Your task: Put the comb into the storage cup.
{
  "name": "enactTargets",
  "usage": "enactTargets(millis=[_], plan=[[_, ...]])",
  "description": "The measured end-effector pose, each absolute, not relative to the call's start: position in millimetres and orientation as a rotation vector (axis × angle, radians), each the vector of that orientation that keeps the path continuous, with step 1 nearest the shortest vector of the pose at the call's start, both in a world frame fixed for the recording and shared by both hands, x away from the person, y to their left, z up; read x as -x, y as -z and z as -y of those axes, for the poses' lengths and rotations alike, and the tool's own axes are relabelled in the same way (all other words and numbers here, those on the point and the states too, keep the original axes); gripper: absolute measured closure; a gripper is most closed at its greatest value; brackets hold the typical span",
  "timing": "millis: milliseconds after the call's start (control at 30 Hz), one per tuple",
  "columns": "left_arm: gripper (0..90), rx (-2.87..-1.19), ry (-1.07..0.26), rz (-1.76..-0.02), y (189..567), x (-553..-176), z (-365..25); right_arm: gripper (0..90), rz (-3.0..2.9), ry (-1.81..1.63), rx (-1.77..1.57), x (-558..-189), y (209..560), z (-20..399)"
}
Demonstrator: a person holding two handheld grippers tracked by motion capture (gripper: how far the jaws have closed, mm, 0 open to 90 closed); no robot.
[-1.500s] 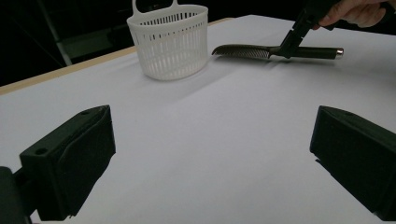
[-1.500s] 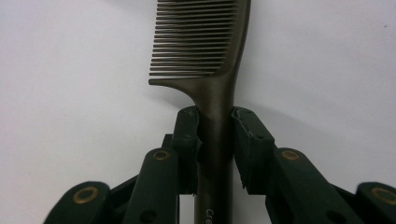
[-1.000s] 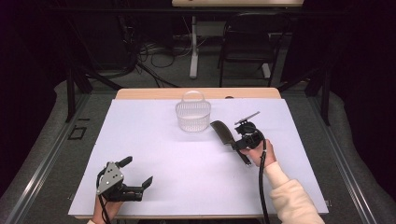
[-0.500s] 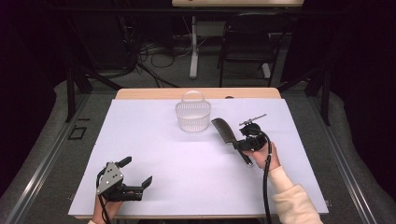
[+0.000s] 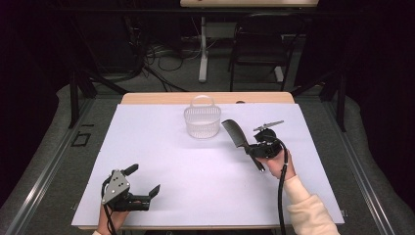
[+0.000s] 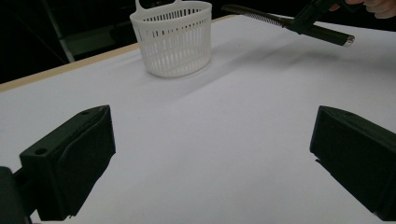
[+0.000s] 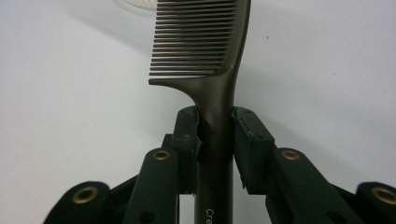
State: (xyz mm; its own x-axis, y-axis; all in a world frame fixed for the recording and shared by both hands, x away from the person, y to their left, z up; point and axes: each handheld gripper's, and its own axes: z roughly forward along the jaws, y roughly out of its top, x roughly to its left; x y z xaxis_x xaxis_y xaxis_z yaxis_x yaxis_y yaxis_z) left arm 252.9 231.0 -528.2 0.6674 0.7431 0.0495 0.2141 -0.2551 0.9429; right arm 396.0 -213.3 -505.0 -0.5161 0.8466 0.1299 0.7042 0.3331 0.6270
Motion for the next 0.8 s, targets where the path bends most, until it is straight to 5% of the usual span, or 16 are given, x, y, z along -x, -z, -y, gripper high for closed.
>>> enactTargets(millis=[800], plan=[[0.2,-1.804,-0.611,-0.76,527.8,-253.6,-230.3,71.9,-2.337,-1.023,-1.314,-392.3,498.8,211.2]])
